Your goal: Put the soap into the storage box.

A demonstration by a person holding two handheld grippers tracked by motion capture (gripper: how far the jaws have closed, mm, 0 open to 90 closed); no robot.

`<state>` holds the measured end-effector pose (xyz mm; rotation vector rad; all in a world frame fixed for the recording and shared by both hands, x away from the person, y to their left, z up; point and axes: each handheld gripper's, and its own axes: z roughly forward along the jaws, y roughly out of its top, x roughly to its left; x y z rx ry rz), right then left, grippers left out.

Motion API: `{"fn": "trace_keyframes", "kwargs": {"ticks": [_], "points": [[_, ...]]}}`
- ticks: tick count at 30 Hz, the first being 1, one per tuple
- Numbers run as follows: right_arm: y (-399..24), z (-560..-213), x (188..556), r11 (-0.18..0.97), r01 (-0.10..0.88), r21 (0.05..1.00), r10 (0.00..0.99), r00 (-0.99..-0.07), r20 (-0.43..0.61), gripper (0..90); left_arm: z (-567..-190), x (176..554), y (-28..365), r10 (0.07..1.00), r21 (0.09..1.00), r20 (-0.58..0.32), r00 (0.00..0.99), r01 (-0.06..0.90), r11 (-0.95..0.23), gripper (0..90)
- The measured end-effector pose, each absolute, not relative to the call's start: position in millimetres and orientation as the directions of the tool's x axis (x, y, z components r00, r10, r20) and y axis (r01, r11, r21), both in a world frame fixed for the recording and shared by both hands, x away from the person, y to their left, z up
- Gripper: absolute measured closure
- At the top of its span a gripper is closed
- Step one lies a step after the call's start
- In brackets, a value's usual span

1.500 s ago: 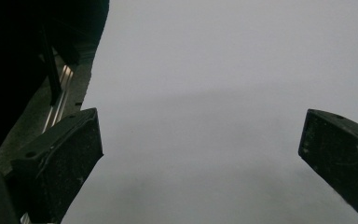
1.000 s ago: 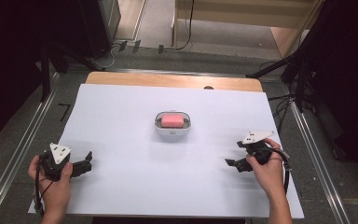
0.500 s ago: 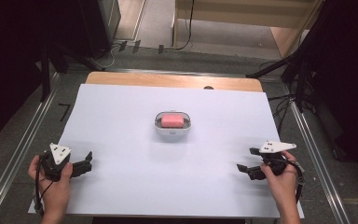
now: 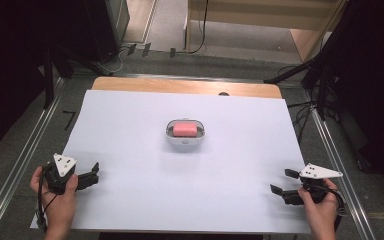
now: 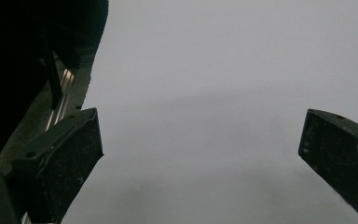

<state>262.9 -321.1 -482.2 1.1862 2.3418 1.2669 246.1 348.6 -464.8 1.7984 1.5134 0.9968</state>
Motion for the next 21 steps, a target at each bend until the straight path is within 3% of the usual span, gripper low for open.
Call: {"fn": "trace_keyframes", "kwargs": {"ticks": [21], "points": [[-353,-494,237,0.207,0.554,0.806,0.763,-0.607,0.221,13.7,-465,246,350,0.985,0.818,0.155,0.078,0.548,-0.172,0.0]]}}
